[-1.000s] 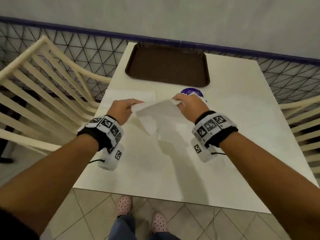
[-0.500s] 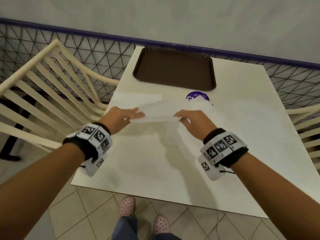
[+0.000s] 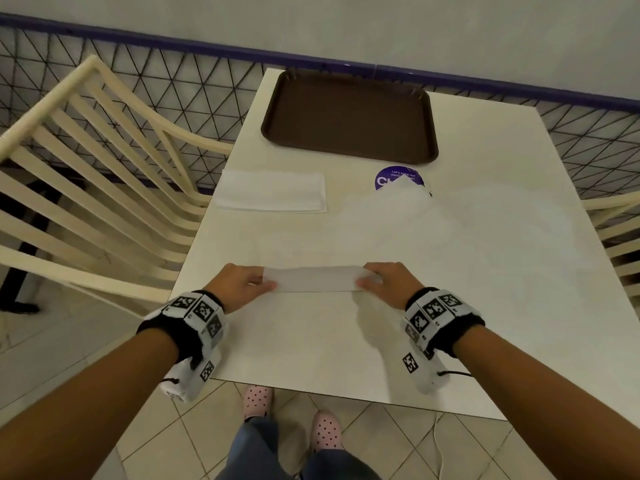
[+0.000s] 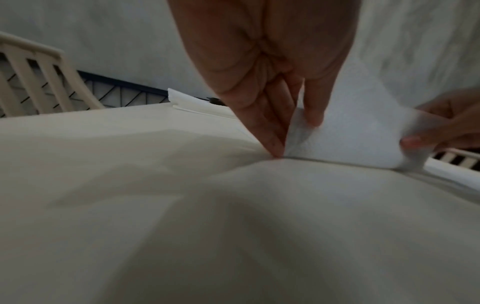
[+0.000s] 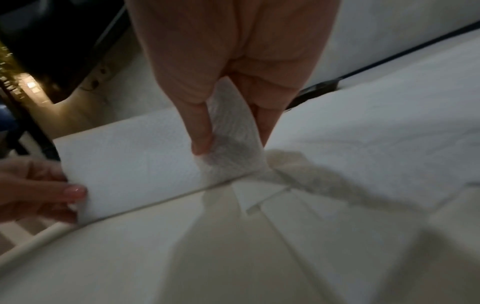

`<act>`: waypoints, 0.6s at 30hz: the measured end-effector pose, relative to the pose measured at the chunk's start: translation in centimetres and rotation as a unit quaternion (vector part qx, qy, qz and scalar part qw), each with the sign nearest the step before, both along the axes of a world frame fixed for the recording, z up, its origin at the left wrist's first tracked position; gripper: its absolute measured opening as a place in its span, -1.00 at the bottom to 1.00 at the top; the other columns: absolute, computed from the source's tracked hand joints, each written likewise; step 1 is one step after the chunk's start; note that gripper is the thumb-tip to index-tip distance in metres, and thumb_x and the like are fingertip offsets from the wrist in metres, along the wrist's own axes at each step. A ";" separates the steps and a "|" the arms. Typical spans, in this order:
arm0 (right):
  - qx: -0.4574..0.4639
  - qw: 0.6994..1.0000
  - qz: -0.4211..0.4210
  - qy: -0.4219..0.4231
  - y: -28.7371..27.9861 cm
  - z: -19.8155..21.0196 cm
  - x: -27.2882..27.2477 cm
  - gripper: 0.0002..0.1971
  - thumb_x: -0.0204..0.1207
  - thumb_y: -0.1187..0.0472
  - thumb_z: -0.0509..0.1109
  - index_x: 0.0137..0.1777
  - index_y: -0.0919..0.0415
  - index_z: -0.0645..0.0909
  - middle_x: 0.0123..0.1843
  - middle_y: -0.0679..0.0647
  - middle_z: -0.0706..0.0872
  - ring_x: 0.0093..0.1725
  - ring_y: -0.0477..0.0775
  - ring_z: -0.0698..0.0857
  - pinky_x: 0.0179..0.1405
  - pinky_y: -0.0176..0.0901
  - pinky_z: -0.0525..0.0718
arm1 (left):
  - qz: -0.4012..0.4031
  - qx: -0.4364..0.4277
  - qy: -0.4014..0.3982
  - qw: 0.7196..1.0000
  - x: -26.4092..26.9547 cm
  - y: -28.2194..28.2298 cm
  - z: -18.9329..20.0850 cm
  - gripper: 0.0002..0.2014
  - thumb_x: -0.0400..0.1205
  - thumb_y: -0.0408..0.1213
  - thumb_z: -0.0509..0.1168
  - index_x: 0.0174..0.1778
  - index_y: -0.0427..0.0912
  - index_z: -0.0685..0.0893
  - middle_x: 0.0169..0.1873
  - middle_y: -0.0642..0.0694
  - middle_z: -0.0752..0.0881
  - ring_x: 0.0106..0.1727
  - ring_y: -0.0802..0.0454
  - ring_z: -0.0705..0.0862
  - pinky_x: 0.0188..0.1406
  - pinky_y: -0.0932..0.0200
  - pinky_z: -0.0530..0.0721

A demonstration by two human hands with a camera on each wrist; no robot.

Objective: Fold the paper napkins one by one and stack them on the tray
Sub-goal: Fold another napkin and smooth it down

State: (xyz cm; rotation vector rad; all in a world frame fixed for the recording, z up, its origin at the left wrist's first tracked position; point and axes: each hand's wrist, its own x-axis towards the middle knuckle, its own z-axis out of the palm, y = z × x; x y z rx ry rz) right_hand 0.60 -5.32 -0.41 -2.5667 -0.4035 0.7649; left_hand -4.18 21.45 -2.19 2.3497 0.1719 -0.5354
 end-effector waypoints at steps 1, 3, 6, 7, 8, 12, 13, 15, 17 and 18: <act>-0.004 1.000 -0.009 0.006 0.2 0.2 0.5 -0.81 0.65 0.17 0.23 0.04 0.28 0.60 -0.09 0.11 0.58 -0.07 0.05 0.50 -0.26 -0.25 0.19 | 0.009 0.000 0.014 1.000 0.4 0.0 0.0 -0.74 0.62 -0.13 0.30 0.09 -0.23 0.72 -0.09 0.02 0.69 -0.02 0.12 0.62 -0.02 0.47 0.43; 0.006 0.999 -0.038 0.017 0.5 0.5 1.4 -0.81 0.63 0.13 0.26 0.02 0.26 0.60 -0.08 0.08 0.56 -0.05 0.04 0.49 -0.22 -0.22 0.20 | 0.026 -0.009 0.045 0.999 1.3 0.3 -0.3 -0.66 0.60 -0.06 0.31 0.03 -0.30 0.72 -0.06 -0.12 0.76 0.02 -0.04 0.69 0.08 0.24 0.54; 0.056 0.993 -0.099 0.027 1.0 0.5 2.8 -0.82 0.58 0.11 0.35 -0.12 0.22 0.55 -0.12 0.10 0.58 -0.09 0.05 0.49 -0.26 -0.19 0.35 | 0.068 -0.054 0.077 0.993 2.5 0.8 -0.8 -0.62 0.60 -0.08 0.31 0.05 -0.40 0.68 0.03 -0.25 0.76 0.06 -0.16 0.74 0.29 -0.01 0.58; 0.064 0.991 -0.111 0.030 1.2 0.5 3.3 -0.82 0.57 0.10 0.36 -0.06 0.23 0.60 -0.09 0.11 0.61 -0.06 0.06 0.52 -0.23 -0.23 0.40 | 0.078 -0.064 0.084 0.991 2.8 0.8 -0.7 -0.64 0.62 -0.12 0.30 0.06 -0.40 0.67 0.03 -0.25 0.76 0.02 -0.16 0.75 0.26 0.00 0.61; 0.071 0.990 -0.118 0.031 1.4 0.3 3.7 -0.77 0.56 0.09 0.36 0.05 0.26 0.65 -0.02 0.14 0.65 0.00 0.08 0.57 -0.13 -0.22 0.46 | 0.088 -0.073 0.093 0.989 3.2 0.8 -0.8 -0.67 0.63 -0.15 0.29 0.06 -0.39 0.66 0.00 -0.24 0.75 -0.06 -0.13 0.76 0.17 0.07 0.66; 0.087 0.977 -0.180 0.069 2.2 -0.3 5.1 -0.60 0.56 0.07 0.36 0.27 0.35 0.61 0.25 0.27 0.68 0.17 0.20 0.64 0.20 -0.04 0.56 | 0.117 -0.089 0.116 0.982 4.5 1.0 -0.9 -0.84 0.64 -0.21 0.28 -0.15 -0.23 0.61 -0.06 -0.24 0.70 -0.39 0.13 0.70 -0.30 0.40 0.69; 0.088 0.973 -0.195 0.085 2.3 -0.4 5.3 -0.58 0.56 0.05 0.36 0.26 0.36 0.61 0.23 0.28 0.68 0.11 0.21 0.66 0.16 -0.02 0.58 | 0.124 -0.090 0.122 0.981 4.8 1.1 -1.0 -0.83 0.64 -0.21 0.27 -0.21 -0.22 0.59 -0.06 -0.26 0.70 -0.36 0.07 0.71 -0.23 0.34 0.70; 0.105 0.960 -0.231 0.116 2.3 -0.7 5.6 -0.55 0.51 0.00 0.40 0.21 0.38 0.64 0.17 0.28 0.72 0.08 0.28 0.71 0.18 0.05 0.67 | 0.127 -0.081 0.132 0.980 5.2 1.0 -0.9 -0.82 0.66 -0.22 0.25 -0.18 -0.26 0.59 -0.09 -0.25 0.69 -0.25 -0.07 0.69 -0.15 0.23 0.70; 0.120 0.950 -0.254 0.140 2.0 -1.4 5.9 -0.56 0.47 0.03 0.45 0.14 0.43 0.66 0.15 0.35 0.73 0.08 0.32 0.72 0.26 0.22 0.64 | 0.121 -0.058 0.132 0.982 5.4 0.9 -0.8 -0.80 0.67 -0.20 0.22 -0.15 -0.27 0.58 -0.16 -0.21 0.67 -0.32 0.00 0.67 -0.35 0.36 0.68; 0.124 0.948 -0.255 0.146 1.8 -1.8 6.2 -0.58 0.46 0.07 0.46 0.11 0.47 0.66 0.15 0.41 0.72 0.06 0.33 0.72 0.26 0.29 0.62 | 0.120 -0.043 0.130 0.983 5.5 0.9 -0.9 -0.77 0.67 -0.19 0.22 -0.21 -0.25 0.57 -0.20 -0.19 0.66 -0.37 0.05 0.64 -0.42 0.39 0.66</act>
